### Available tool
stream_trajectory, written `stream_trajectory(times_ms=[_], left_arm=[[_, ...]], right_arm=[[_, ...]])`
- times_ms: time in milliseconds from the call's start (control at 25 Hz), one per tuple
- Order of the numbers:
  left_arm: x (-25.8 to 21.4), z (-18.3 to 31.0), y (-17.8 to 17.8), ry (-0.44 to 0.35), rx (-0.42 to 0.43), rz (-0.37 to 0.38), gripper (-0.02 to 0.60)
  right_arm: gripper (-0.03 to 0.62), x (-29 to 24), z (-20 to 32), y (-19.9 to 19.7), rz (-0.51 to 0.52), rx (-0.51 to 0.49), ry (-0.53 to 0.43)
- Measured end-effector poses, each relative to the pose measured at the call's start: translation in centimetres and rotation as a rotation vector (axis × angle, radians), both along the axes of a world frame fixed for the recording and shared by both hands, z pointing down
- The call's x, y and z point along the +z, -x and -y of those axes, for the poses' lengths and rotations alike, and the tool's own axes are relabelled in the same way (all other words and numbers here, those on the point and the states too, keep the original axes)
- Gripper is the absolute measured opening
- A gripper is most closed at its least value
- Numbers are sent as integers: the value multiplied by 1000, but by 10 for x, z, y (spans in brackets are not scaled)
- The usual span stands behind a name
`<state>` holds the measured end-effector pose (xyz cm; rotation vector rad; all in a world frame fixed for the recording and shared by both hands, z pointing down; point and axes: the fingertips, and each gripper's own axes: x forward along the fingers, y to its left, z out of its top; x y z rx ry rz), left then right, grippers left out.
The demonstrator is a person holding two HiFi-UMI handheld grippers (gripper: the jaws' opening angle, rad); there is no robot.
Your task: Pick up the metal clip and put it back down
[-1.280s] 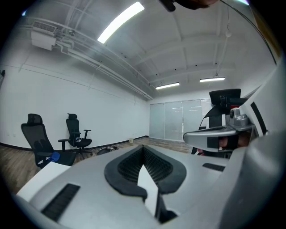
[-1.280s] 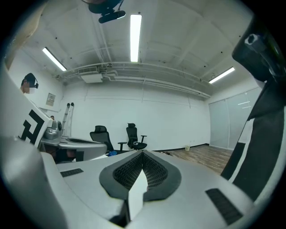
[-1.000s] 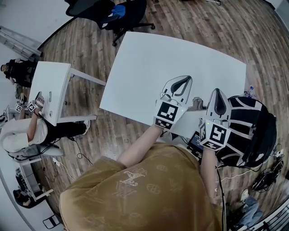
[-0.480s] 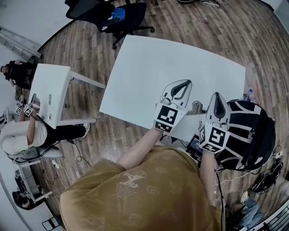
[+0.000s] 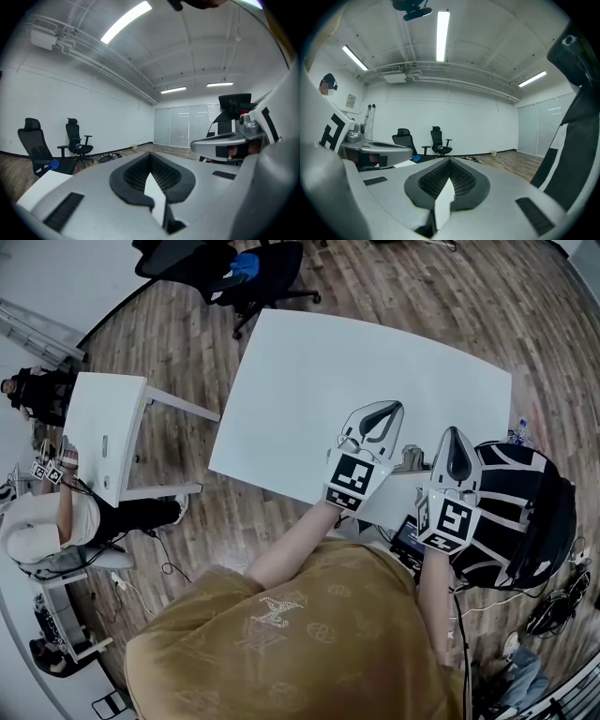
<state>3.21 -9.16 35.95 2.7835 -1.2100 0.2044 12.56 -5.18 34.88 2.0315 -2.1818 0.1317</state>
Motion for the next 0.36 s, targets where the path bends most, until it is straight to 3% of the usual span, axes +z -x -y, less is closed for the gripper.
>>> stream_trajectory(times_ms=[360], left_arm=[[4,-1,0,6,0,7,6]], right_arm=[[6,-1,-1,-6,2,10,-6]])
